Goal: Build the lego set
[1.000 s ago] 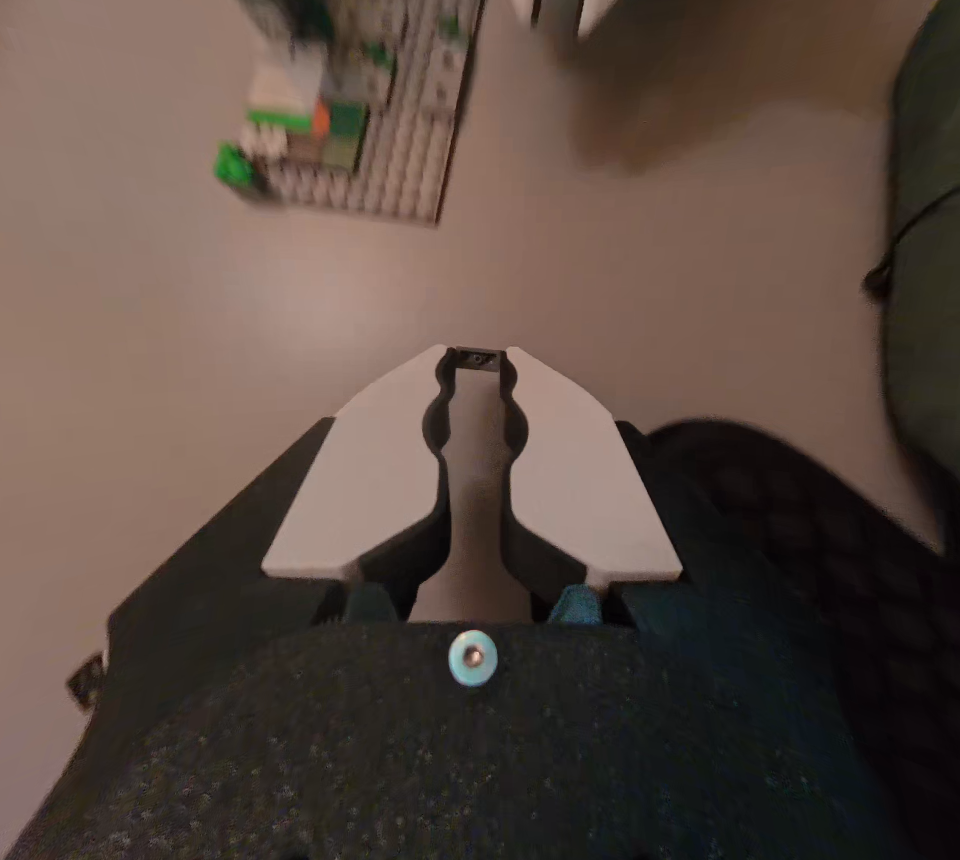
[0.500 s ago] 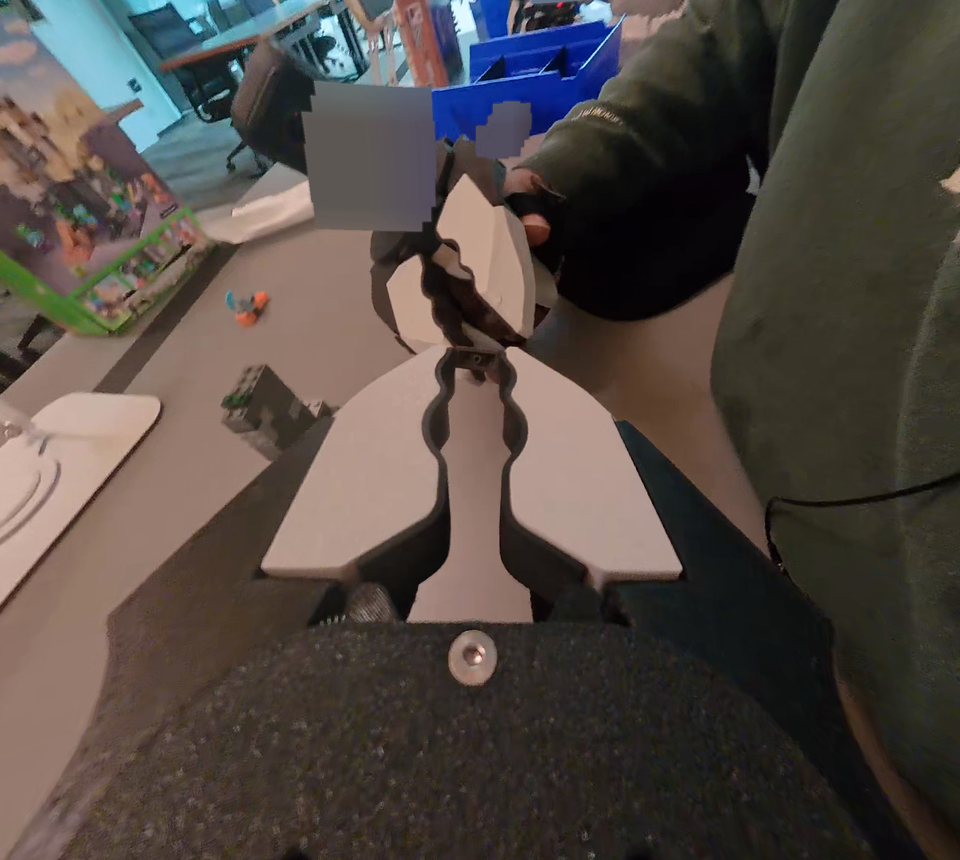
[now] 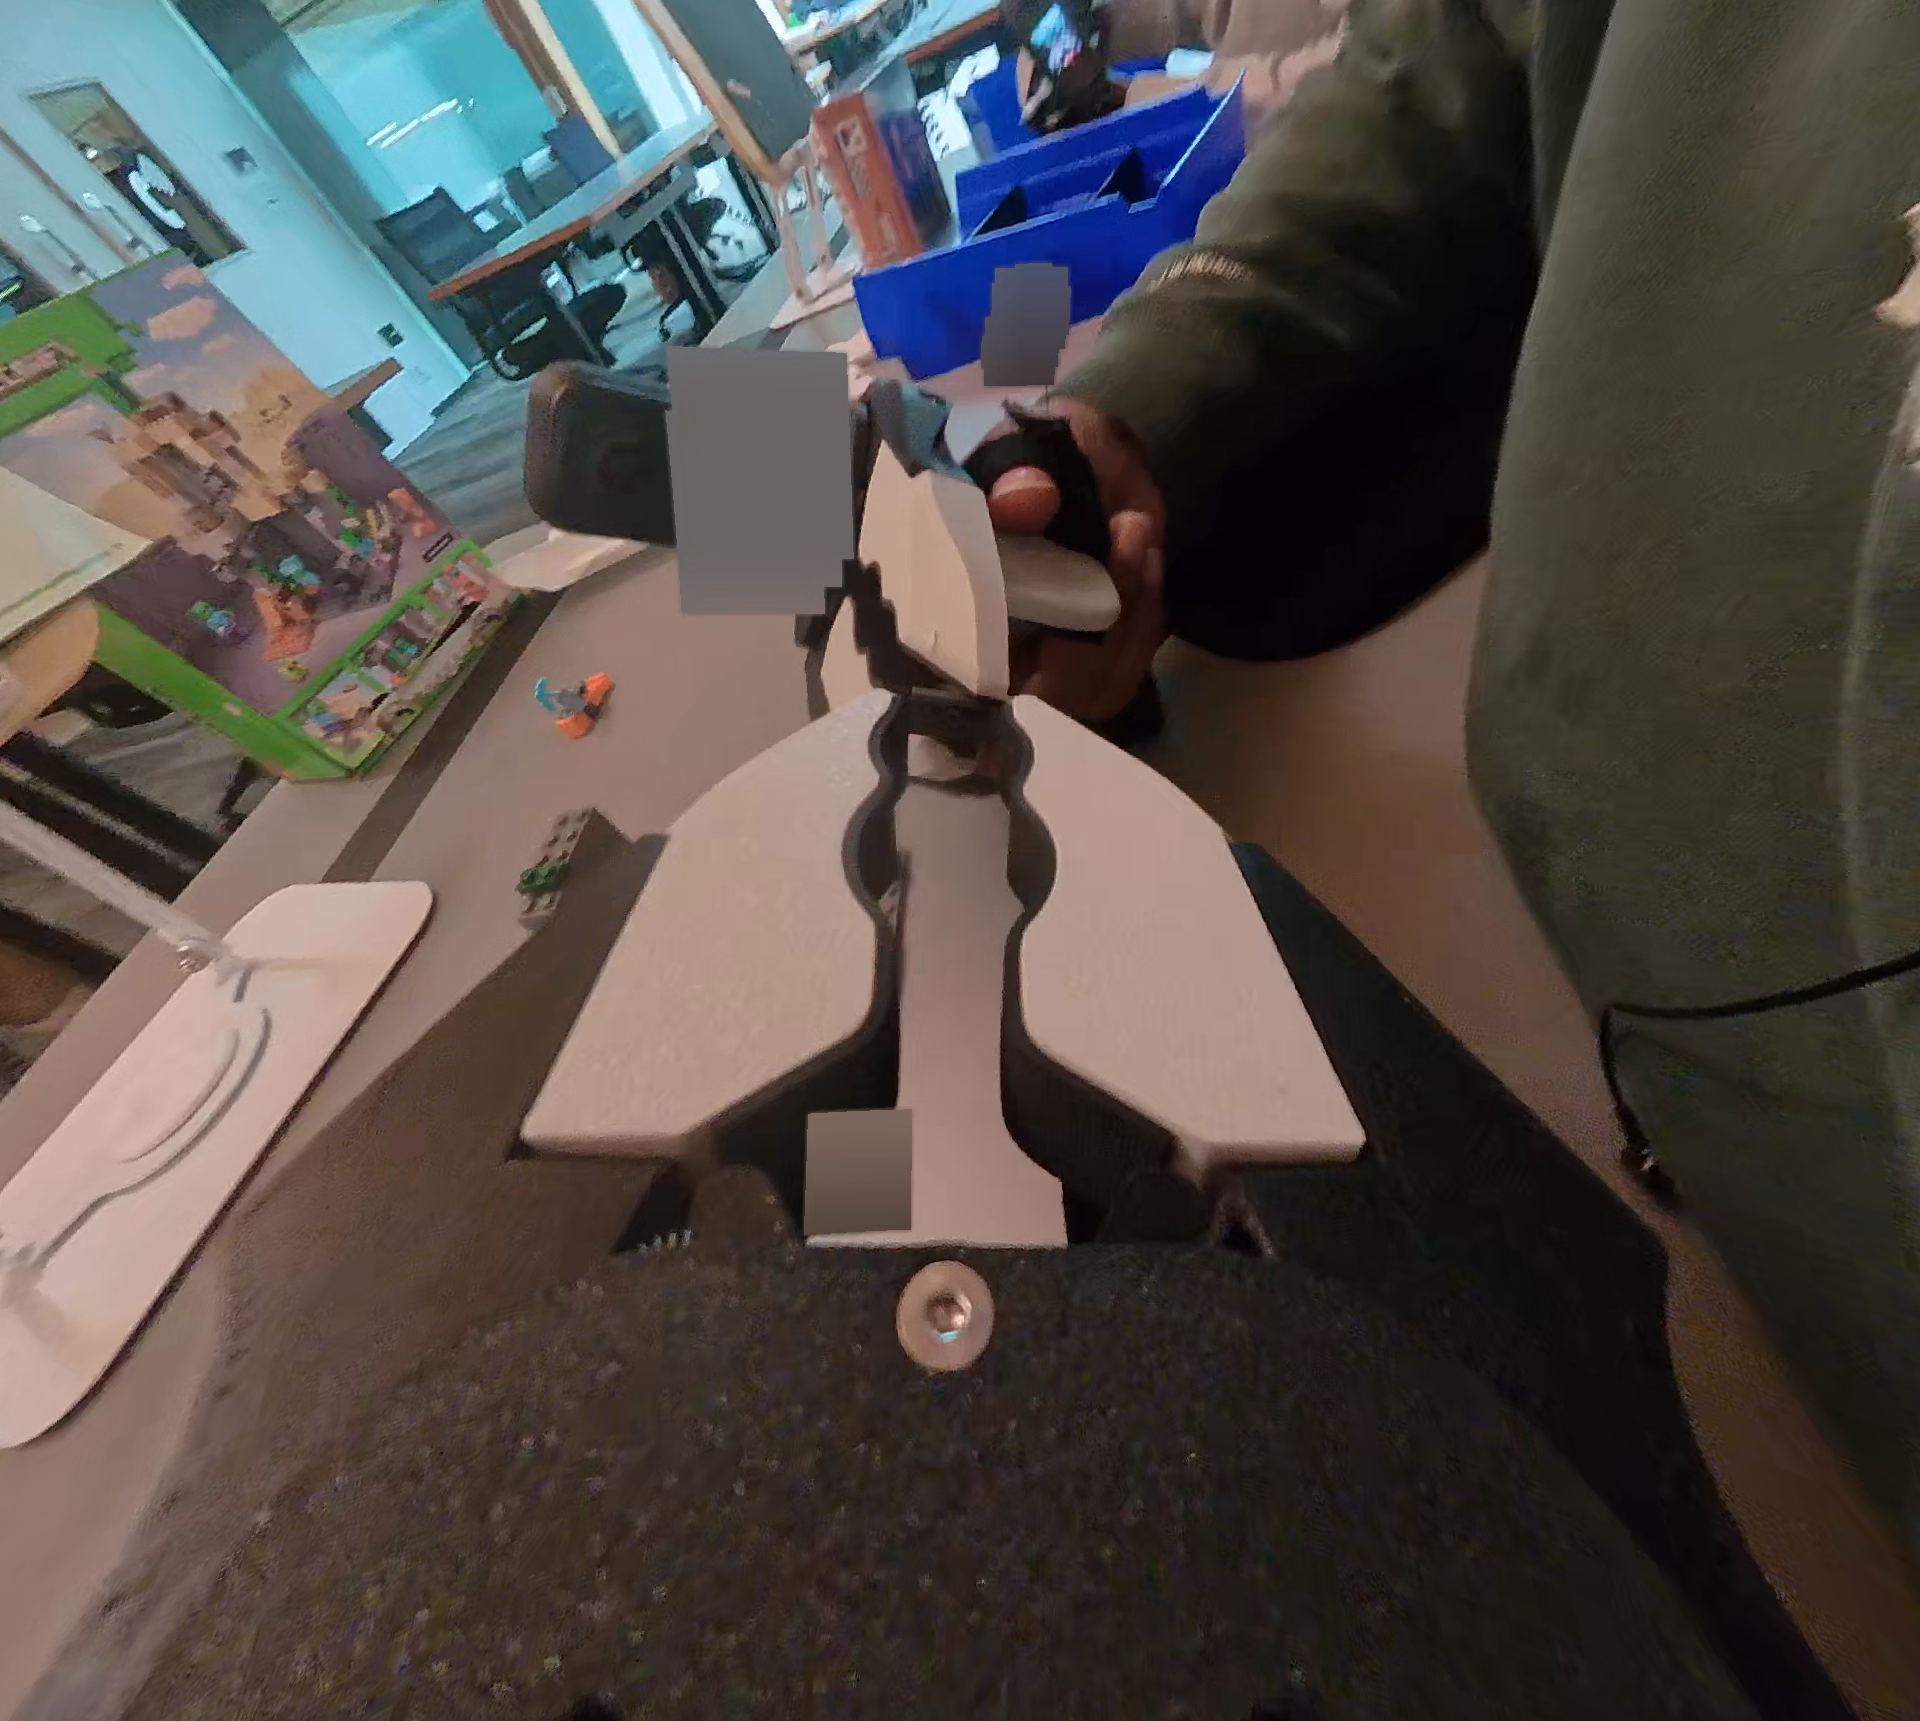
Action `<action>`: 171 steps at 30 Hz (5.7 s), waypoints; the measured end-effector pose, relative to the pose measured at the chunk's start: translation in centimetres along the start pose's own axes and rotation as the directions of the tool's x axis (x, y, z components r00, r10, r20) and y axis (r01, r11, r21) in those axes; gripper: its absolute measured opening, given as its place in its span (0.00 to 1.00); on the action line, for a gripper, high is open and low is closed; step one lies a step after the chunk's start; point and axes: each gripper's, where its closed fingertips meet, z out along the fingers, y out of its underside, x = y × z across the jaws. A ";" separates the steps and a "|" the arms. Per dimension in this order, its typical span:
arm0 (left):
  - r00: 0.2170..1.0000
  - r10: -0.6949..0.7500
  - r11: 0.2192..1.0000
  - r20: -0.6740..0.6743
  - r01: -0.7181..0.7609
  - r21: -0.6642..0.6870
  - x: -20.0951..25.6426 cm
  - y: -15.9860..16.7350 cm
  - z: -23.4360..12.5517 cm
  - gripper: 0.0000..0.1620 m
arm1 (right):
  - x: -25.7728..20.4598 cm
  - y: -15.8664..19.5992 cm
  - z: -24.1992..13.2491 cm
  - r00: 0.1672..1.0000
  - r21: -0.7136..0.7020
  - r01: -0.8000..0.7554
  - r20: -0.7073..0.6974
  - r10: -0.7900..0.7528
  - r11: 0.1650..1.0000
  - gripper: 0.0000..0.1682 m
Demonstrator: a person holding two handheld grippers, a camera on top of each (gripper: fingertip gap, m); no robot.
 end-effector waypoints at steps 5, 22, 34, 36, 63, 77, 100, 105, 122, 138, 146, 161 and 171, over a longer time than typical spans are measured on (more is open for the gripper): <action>0.996 0.076 0.988 0.051 -0.069 -0.137 -0.3 2.2 0.1 0.10 | 2.4 0.5 -0.5 0.973 -0.047 -0.044 -0.230 0.032 0.998 0.06; 0.954 0.271 0.925 0.128 -0.222 -0.308 -0.7 4.4 0.3 0.10 | 5.2 1.0 -1.4 0.849 -0.046 -0.104 -0.524 0.065 0.994 0.05; 0.957 0.269 0.916 0.111 -0.218 -0.335 -0.5 5.0 0.4 0.09 | 5.3 1.5 -1.1 0.843 -0.078 -0.093 -0.537 0.036 0.993 0.04; 0.961 0.237 0.941 0.145 -0.190 -0.280 -0.8 4.3 0.3 0.09 | 4.9 1.1 -1.0 0.859 -0.059 -0.065 -0.511 0.026 0.996 0.05; 0.975 0.120 0.988 0.186 -0.099 -0.119 -1.2 2.1 0.0 0.09 | 2.3 -0.5 -0.8 0.970 0.077 -0.073 -0.225 0.089 0.994 0.03; 0.994 -0.090 0.988 0.062 0.097 -0.119 -4.7 2.9 1.4 0.09 | 4.3 -2.6 -5.0 0.899 0.069 0.134 -0.427 -0.092 0.989 0.11; 0.939 -0.326 0.907 -0.114 0.276 -0.320 -13.1 10.1 5.5 0.09 | 5.9 -2.3 -9.7 0.783 -0.071 0.262 -0.567 -0.255 0.962 0.11; 0.935 -0.331 0.908 -0.126 0.280 -0.311 -13.0 10.1 5.6 0.09 | 5.7 -2.3 -9.6 0.788 -0.067 0.263 -0.561 -0.254 0.962 0.11; 0.930 -0.339 0.906 -0.141 0.283 -0.313 -12.8 10.3 5.6 0.10 | 5.7 -2.0 -9.3 0.794 -0.078 0.260 -0.549 -0.259 0.962 0.11; 0.934 -0.331 0.907 -0.134 0.276 -0.319 -12.9 10.0 5.8 0.10 | 5.6 -1.8 -9.0 0.798 -0.085 0.259 -0.543 -0.263 0.962 0.11; 0.935 -0.329 0.911 -0.131 0.278 -0.304 -13.0 9.6 5.8 0.12 | 5.6 -1.8 -9.0 0.799 -0.086 0.260 -0.541 -0.264 0.962 0.11; 0.933 -0.360 0.893 0.011 0.348 -0.285 -11.7 9.5 2.5 0.11 | 8.7 -4.5 -13.2 0.477 -0.428 0.428 -0.641 -0.601 0.796 0.21; 0.937 -0.347 0.895 0.039 0.344 -0.283 -10.5 9.9 2.4 0.11 | 14.7 -5.9 -12.1 0.549 -0.520 0.427 -0.501 -0.669 0.740 0.26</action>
